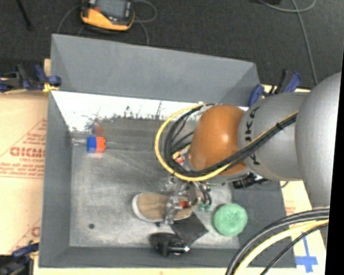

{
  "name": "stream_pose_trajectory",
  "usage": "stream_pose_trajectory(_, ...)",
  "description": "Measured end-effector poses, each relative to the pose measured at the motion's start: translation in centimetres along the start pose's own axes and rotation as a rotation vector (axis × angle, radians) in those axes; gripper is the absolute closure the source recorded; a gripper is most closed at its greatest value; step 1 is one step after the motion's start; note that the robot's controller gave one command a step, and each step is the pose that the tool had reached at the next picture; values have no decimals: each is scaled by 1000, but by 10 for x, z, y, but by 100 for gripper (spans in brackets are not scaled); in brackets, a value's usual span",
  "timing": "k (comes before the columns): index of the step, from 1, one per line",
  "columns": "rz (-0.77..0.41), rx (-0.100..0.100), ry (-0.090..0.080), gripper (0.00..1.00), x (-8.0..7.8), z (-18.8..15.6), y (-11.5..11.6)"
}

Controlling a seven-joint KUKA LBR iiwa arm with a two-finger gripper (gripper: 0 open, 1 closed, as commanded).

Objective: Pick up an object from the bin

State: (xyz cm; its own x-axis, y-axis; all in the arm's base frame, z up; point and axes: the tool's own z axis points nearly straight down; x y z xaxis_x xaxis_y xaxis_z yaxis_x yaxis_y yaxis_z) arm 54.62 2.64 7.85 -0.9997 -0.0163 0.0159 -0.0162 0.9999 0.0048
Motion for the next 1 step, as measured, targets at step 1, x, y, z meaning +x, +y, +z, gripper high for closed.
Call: stream_pose_trajectory(1, 7, 4, -19, 100, 11, -132, -2)
